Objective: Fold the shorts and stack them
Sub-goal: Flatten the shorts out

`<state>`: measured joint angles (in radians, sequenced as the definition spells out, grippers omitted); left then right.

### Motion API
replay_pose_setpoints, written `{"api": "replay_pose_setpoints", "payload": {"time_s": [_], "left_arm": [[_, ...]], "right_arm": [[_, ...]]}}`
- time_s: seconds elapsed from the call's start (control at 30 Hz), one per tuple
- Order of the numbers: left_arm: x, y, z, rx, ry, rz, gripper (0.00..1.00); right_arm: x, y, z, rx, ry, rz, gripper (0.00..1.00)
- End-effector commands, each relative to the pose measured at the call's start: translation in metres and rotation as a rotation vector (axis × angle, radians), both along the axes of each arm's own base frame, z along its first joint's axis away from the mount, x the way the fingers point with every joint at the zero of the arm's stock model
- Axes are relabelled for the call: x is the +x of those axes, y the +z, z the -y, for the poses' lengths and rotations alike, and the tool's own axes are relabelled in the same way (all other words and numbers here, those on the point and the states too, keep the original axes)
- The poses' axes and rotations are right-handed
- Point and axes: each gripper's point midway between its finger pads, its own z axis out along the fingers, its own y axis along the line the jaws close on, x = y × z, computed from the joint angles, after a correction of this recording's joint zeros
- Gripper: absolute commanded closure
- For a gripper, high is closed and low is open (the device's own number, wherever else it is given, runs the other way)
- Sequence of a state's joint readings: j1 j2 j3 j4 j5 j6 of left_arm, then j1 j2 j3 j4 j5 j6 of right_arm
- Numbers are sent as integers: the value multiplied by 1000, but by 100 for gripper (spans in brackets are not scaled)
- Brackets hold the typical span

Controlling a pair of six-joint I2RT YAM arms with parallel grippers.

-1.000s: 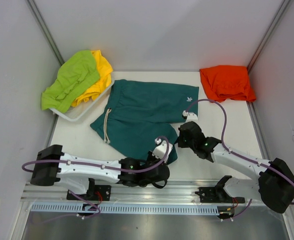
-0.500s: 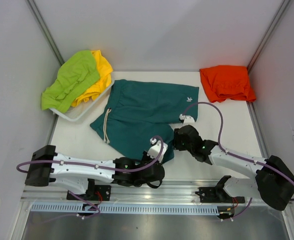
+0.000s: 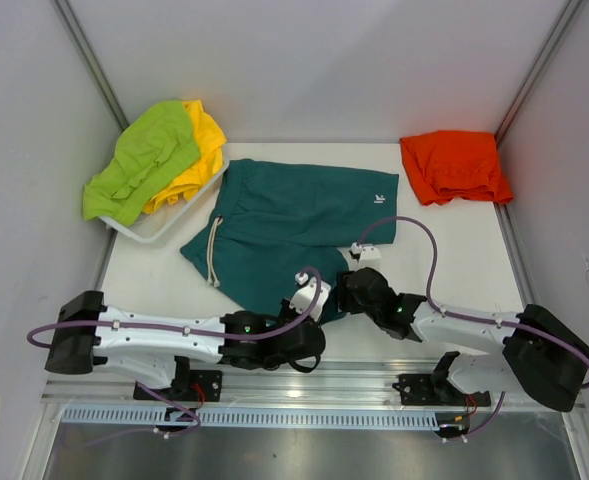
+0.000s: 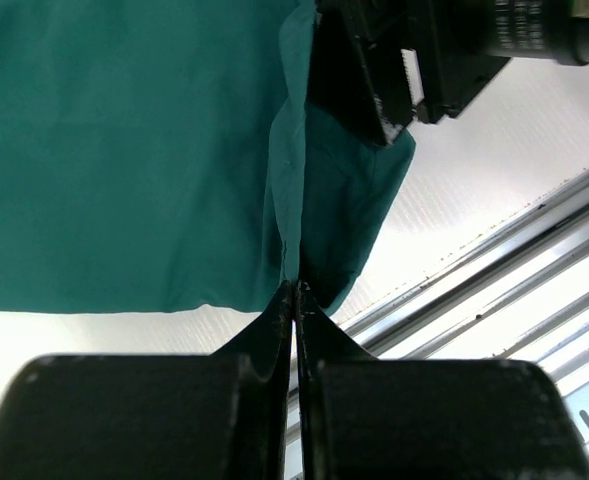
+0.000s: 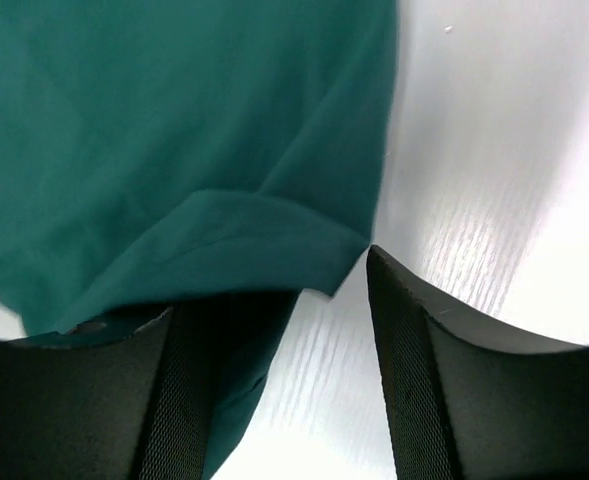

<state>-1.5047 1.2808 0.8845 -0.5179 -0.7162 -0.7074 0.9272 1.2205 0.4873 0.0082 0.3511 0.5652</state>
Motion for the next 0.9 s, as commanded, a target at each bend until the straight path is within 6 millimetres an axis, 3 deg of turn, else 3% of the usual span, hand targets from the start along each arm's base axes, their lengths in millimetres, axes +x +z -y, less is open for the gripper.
{"api": "replay_pose_setpoints", "payload": {"time_s": [0.0, 0.5, 0.53, 0.63, 0.67, 0.73, 0.87], "left_arm": [[1, 29, 4, -76, 3, 2, 100], [9, 56, -22, -78, 48, 39, 100], [10, 58, -24, -80, 51, 41, 100], [11, 60, -29, -81, 56, 43, 100], [13, 61, -31, -78, 62, 44, 100], [14, 62, -34, -76, 67, 47, 100], [18, 63, -39, -67, 74, 52, 100]], "right_arm": [[23, 9, -2, 18, -93, 84, 41], [56, -10, 3, -65, -239, 105, 44], [59, -9, 5, -75, -240, 113, 46], [65, -2, 11, -106, -256, 138, 66], [67, 1, 12, -129, -246, 150, 79], [70, 9, 13, -158, -239, 166, 82], [69, 20, 17, -202, -225, 178, 78]]}}
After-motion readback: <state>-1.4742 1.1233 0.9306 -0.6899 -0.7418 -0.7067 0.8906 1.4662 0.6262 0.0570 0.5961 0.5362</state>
